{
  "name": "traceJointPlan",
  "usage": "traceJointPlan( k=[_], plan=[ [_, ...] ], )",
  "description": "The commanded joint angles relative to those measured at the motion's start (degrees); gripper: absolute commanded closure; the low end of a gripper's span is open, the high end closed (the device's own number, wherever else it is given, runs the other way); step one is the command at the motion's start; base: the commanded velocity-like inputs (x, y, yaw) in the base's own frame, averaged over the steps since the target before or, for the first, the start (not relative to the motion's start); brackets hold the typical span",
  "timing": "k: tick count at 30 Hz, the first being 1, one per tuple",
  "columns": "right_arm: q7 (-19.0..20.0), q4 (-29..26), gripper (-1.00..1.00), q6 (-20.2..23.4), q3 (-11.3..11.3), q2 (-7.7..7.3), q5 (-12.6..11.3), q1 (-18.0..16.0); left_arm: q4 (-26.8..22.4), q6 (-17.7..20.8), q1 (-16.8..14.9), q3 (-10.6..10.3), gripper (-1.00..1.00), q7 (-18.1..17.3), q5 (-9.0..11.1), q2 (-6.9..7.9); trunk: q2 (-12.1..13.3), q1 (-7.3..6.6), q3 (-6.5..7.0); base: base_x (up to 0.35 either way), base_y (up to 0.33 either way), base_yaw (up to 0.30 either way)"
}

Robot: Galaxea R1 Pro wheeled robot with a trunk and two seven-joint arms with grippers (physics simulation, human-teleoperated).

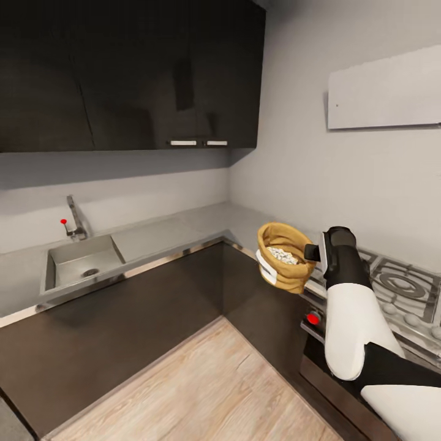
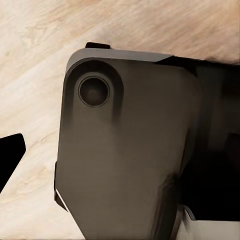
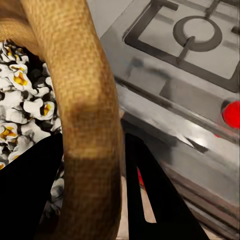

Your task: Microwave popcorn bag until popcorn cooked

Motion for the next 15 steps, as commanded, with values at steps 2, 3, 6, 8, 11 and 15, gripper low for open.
traceJointPlan(
  k=[2,3,6,8,11,15],
  plan=[
    [-0.35,0.0,1.0,0.13,-0.15,0.19,-0.31,-0.07,0.01,-0.15,-0.01,0.14,-1.0,0.0,0.48,-0.01,-0.06,-0.03,-0.07,-0.348,0.0,0.0],
    [-0.32,0.02,1.0,0.13,-0.17,0.21,-0.34,-0.07,0.05,-0.15,-0.01,0.16,-1.0,0.0,0.52,-0.01,-0.06,-0.03,-0.07,-0.348,0.0,0.0],
    [-0.28,0.06,1.0,0.13,-0.22,0.05,-0.4,-0.07,0.08,-0.15,-0.01,0.19,-1.0,0.0,0.56,-0.01,-0.06,-0.03,-0.07,-0.348,0.0,0.0],
    [-0.29,1.01,1.0,0.13,-0.23,-0.14,-0.44,-0.07,0.09,-0.15,-0.01,0.2,-1.0,0.0,0.53,-0.01,-0.06,-0.03,-0.07,-0.348,0.0,0.0],
    [-0.29,3.04,1.0,0.13,-0.24,-0.27,-0.12,-0.07,0.09,-0.15,-0.01,0.2,-1.0,0.0,0.56,0.04,-0.06,-0.03,-0.07,-0.348,0.0,0.0],
    [-0.35,3.37,1.0,0.13,-0.24,-0.37,0.19,-0.07,0.09,-0.13,-0.01,0.2,-1.0,0.0,0.56,0.05,-0.06,-0.03,-0.07,-0.349,0.0,0.0]
  ],
)
